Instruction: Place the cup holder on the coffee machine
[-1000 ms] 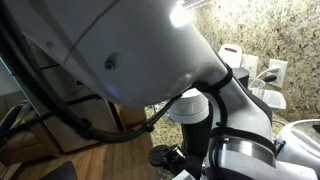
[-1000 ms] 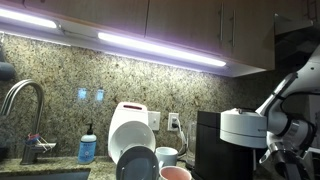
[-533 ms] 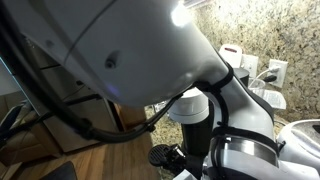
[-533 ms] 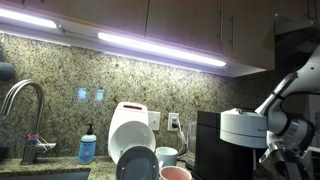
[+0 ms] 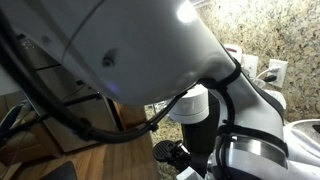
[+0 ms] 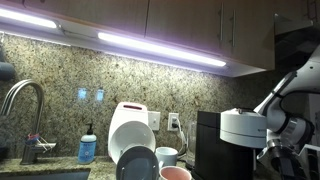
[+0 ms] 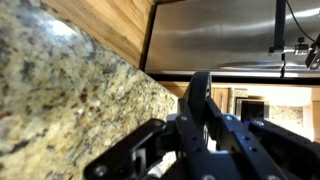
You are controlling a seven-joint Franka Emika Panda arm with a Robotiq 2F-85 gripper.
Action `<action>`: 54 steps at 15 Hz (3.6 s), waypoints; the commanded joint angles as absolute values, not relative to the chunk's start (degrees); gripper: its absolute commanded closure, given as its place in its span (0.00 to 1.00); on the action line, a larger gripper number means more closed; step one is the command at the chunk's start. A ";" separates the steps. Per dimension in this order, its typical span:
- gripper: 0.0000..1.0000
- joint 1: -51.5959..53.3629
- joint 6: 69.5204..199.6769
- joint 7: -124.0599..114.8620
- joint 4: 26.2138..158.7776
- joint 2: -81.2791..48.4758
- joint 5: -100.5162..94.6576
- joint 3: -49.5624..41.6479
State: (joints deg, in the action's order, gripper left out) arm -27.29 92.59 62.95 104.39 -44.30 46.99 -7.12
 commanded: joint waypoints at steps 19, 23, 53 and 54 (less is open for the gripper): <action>0.95 -28.81 90.82 67.50 105.88 -44.95 51.27 -7.08; 0.95 -28.89 90.84 68.83 106.85 -45.33 54.60 -7.18; 0.95 -28.50 88.32 73.54 109.90 -45.65 59.03 -9.15; 0.95 -28.53 88.52 73.43 109.93 -45.67 59.52 -9.25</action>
State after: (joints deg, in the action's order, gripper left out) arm -28.44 90.29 71.80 108.76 -46.36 57.71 -8.42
